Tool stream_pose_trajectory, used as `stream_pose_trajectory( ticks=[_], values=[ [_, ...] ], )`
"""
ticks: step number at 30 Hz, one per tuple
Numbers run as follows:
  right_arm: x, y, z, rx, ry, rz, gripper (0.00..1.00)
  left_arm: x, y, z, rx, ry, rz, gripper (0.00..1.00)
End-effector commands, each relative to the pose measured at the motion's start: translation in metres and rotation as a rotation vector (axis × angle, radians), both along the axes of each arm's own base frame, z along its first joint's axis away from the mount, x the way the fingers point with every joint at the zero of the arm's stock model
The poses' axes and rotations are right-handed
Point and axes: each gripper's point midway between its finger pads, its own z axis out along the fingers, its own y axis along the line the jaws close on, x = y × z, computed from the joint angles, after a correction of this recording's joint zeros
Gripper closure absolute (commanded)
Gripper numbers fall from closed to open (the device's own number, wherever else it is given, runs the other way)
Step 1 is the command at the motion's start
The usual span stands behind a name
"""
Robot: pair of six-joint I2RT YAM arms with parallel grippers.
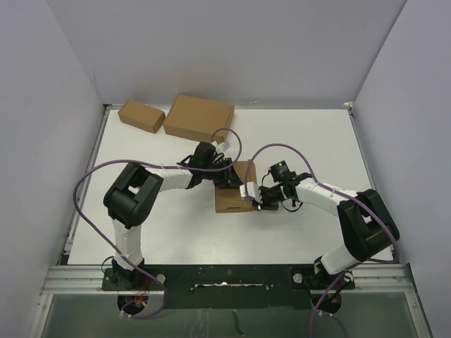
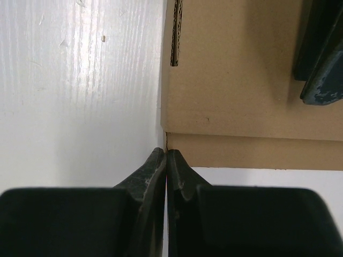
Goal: Fold the paper box
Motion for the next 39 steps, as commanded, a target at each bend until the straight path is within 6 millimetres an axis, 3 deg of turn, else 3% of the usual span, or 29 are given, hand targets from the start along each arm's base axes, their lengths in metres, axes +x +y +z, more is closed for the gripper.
stream_pose_trajectory(
  ticks=[1,21,39],
  values=[
    [0.016,0.021,0.024,0.071,-0.064,0.019,1.00,-0.009,0.004,-0.029,0.052,0.053,-0.006,0.75],
    [0.014,0.028,0.030,0.095,-0.052,0.007,1.00,-0.008,0.003,-0.026,0.040,0.055,-0.005,0.75],
    [0.013,0.051,0.040,0.122,-0.025,-0.035,1.00,-0.008,0.001,-0.025,0.035,0.059,-0.006,0.75]
  ],
)
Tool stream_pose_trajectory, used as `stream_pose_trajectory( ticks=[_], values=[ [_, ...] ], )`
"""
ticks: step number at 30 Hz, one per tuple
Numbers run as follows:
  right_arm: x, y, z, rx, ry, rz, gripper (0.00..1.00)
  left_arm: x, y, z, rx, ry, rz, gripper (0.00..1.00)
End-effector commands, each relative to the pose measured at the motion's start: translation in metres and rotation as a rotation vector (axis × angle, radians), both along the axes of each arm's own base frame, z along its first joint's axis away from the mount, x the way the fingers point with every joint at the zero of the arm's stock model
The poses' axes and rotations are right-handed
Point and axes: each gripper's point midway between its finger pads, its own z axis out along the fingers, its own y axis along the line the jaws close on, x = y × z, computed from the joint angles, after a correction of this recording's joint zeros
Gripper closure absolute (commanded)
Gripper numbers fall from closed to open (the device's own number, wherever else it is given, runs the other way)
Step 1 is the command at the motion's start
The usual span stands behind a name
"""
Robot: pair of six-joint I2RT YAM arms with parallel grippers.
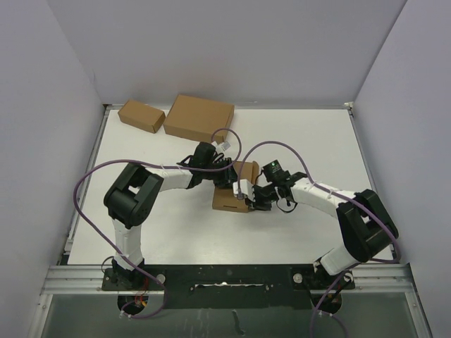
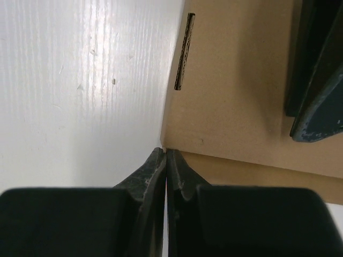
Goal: Fold the paper box
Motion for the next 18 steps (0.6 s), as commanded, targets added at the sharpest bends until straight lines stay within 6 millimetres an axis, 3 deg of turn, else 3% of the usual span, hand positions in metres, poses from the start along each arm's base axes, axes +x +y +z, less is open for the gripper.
stream_pose_trajectory(
  ticks=[1,9,18],
  values=[
    [0.019,0.028,0.027,0.087,-0.073,0.000,1.00,-0.007,0.001,-0.023,0.038,0.042,-0.013,0.75],
    [0.023,0.021,0.030,0.089,-0.065,-0.015,1.00,-0.001,-0.003,-0.001,0.002,0.012,-0.013,0.73],
    [0.028,-0.003,0.063,0.239,0.019,-0.100,0.84,0.011,-0.004,0.036,-0.049,-0.052,-0.012,0.68]
  ],
)
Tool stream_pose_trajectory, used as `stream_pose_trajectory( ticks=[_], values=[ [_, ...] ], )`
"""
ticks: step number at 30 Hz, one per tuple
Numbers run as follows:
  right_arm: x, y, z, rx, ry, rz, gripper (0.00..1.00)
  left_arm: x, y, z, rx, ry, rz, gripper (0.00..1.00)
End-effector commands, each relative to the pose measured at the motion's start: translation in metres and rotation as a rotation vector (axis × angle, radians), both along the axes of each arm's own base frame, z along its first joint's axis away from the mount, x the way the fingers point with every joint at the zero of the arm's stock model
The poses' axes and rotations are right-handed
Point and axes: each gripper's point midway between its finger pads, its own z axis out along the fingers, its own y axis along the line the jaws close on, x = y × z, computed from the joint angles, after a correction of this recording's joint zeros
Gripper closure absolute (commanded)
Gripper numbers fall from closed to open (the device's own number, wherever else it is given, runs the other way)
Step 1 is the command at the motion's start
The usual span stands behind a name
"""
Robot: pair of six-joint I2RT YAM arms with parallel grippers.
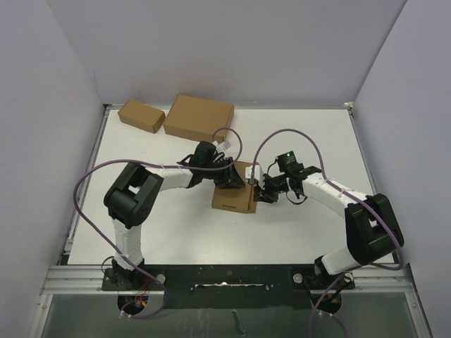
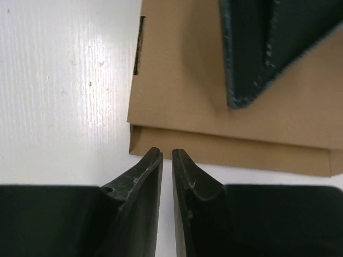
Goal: Fold the paper box
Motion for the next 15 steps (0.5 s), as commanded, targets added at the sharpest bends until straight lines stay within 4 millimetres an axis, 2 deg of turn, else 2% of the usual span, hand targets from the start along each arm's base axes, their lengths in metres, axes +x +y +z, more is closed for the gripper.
stream_pose_trajectory(
  ticks=[1,5,9,13,15],
  values=[
    [0.010,0.003,0.040,0.151,0.022,-0.042,0.83,0.013,-0.004,0.039,-0.046,-0.070,-0.004,0.67],
    [0.021,-0.002,0.048,0.230,0.133,-0.159,0.77,0.021,-0.007,0.069,-0.074,-0.127,-0.006,0.64],
    [0.042,-0.020,0.053,0.318,0.241,-0.316,0.68,0.024,-0.001,0.096,-0.079,-0.198,0.001,0.62],
    [0.057,-0.040,0.050,0.415,0.392,-0.492,0.51,0.027,0.021,0.107,-0.020,-0.287,0.044,0.59],
    [0.058,-0.045,0.047,0.468,0.486,-0.550,0.41,0.028,0.038,0.106,0.024,-0.314,0.083,0.53]
  ],
)
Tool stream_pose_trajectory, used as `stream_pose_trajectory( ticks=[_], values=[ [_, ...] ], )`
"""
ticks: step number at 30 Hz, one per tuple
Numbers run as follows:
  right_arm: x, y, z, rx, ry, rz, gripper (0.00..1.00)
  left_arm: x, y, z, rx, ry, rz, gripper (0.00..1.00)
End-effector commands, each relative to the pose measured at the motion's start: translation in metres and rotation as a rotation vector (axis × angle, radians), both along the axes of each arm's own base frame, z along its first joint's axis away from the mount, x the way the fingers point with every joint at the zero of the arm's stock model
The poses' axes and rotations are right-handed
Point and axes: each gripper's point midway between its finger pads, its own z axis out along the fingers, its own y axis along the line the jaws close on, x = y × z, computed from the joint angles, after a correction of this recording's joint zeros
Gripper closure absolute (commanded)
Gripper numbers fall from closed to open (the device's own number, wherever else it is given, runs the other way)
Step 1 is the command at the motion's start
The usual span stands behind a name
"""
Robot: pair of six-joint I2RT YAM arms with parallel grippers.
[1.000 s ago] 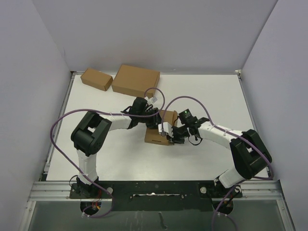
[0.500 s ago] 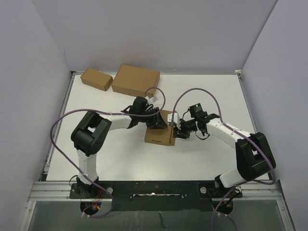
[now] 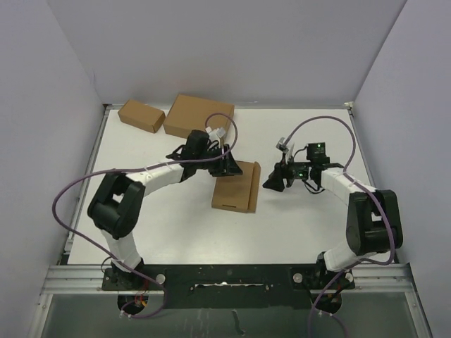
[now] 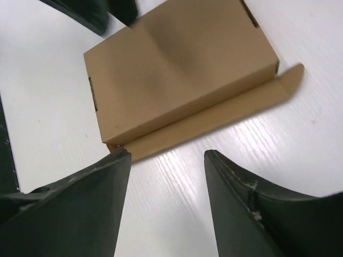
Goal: Fold the paper box
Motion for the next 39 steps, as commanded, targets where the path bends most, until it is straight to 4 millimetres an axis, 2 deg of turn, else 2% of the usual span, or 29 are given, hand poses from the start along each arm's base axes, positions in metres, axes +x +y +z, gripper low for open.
stream_pose_trajectory(
  ticks=[1,3,6,10,14,19,27,33,39],
  values=[
    [0.009,-0.003,0.011,0.219,0.208,-0.134,0.36,0.013,0.036,0.060,0.024,-0.225,0.084,0.50],
    [0.010,-0.005,0.002,0.249,0.318,-0.206,0.29,0.013,0.055,0.050,0.063,-0.224,0.123,0.44],
    [0.009,-0.005,-0.012,0.267,0.473,-0.275,0.28,0.007,0.079,0.036,0.101,-0.205,0.167,0.36],
    [0.006,-0.004,-0.024,0.274,0.634,-0.345,0.28,-0.006,0.095,0.009,0.131,-0.144,0.178,0.34],
    [0.003,-0.002,-0.035,0.268,0.730,-0.397,0.28,-0.013,0.096,-0.015,0.145,-0.094,0.167,0.34],
    [-0.003,0.009,-0.041,0.269,0.788,-0.377,0.28,-0.012,0.093,-0.036,0.155,-0.045,0.159,0.35],
    [-0.004,0.017,-0.052,0.242,0.868,-0.401,0.29,-0.015,0.085,-0.051,0.148,0.007,0.134,0.39],
    [-0.005,0.024,-0.054,0.242,0.895,-0.392,0.30,-0.018,0.076,-0.063,0.140,0.046,0.116,0.46],
    [-0.004,0.026,-0.057,0.252,0.921,-0.397,0.31,-0.019,0.068,-0.065,0.134,0.055,0.104,0.49]
  ],
)
